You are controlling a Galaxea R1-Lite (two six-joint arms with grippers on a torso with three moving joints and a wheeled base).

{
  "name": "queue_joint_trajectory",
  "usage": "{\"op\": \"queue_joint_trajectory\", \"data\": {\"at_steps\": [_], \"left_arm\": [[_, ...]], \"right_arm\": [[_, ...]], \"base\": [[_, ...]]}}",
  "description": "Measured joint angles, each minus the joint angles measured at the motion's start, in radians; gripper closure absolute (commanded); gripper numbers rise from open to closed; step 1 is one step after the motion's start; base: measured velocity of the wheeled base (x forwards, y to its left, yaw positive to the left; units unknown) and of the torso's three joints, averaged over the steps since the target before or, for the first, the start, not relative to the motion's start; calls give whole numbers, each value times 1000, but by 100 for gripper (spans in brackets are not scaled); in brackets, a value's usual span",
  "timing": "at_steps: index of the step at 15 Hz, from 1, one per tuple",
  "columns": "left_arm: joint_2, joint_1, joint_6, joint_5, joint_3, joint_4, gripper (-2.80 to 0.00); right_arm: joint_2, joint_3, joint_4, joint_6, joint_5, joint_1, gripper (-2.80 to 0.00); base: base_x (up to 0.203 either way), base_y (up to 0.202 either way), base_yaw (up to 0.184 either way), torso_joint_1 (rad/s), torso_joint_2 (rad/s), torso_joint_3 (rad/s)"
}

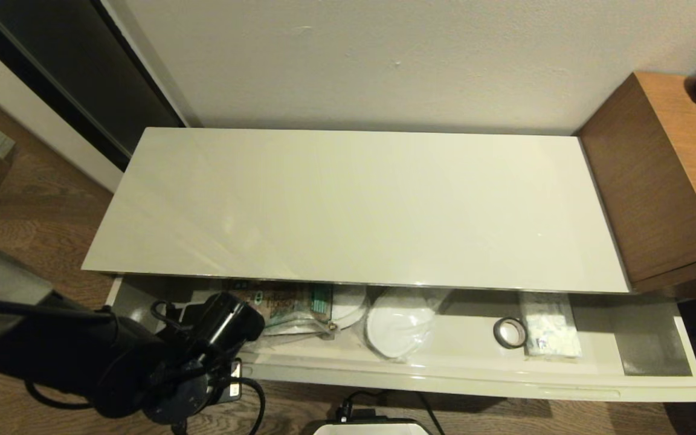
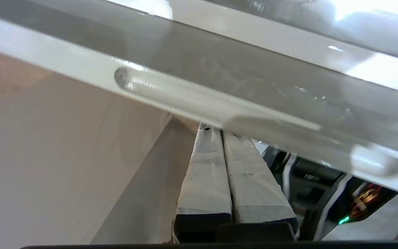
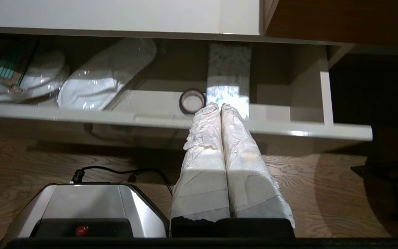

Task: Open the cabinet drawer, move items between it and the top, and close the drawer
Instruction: Close the drawer

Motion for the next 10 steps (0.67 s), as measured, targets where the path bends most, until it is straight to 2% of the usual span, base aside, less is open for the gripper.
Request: {"op": "queue_joint_trajectory", "data": {"at_steps": [2,5,10], "left_arm": [[-3,25,34,3,-111,68,0],[25,82,120,6,-249,89,0],[123,154,183,8,-409,105,0]], "right_arm": [[0,0,0,0,0,0,0],[0,0,0,0,0,0,0],[0,0,0,0,-1,0,0]], "base": [[0,0,0,0,0,0],[0,0,0,0,0,0],[0,0,0,0,0,0]]}}
